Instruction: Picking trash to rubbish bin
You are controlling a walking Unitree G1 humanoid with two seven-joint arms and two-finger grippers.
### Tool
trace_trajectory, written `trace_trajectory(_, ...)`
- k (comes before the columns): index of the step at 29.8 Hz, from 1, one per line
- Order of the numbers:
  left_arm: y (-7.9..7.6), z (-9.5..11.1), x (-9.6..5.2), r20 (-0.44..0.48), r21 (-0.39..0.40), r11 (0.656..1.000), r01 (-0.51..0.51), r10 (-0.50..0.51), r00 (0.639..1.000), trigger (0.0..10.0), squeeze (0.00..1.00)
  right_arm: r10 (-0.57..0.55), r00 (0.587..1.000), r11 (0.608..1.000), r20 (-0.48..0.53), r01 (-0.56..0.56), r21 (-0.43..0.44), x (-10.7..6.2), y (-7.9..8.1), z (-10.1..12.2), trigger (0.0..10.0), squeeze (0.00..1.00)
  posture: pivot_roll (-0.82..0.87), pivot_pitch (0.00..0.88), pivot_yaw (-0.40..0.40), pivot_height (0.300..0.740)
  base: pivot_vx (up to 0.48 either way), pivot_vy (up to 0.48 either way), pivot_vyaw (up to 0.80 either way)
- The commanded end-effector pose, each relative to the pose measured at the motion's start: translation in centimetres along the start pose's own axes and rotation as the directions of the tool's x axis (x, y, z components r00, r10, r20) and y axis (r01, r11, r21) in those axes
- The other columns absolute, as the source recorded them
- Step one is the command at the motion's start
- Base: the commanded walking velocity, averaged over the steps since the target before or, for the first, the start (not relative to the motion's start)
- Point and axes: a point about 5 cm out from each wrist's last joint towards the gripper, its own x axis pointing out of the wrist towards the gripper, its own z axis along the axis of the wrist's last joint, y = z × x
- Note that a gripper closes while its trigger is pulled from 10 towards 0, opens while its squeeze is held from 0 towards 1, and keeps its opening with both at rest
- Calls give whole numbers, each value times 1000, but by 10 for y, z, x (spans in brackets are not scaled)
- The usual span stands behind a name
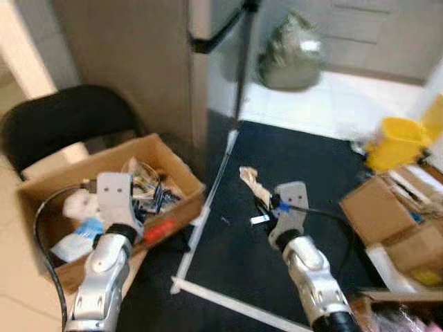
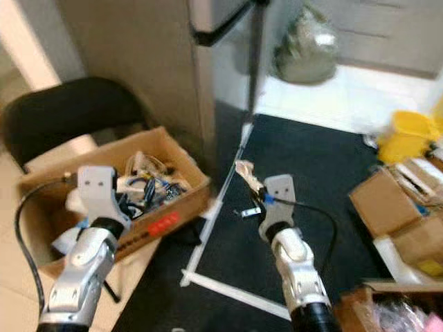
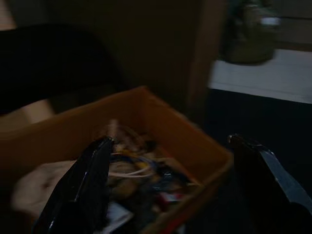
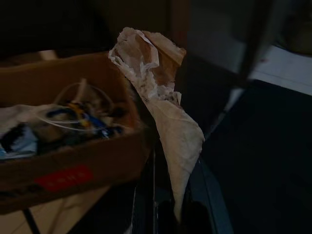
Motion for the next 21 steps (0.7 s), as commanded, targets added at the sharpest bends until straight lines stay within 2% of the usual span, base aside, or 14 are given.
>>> trace_trajectory(1,-3,-2,-1,-12,4,1000,8,-8,1000,10000,0,-16,1000,1000,-16,16,2,-4,-4,-5,10000,0,64,118,-2,740,334,0,800)
trace_trajectory(21,-3,-2,-1,-12,4,1000,2,-2,1000,10000,0,-12,1000,1000,-12,12,2,-2,-4,-3,10000,0,64,120,-6,740,332,0,800)
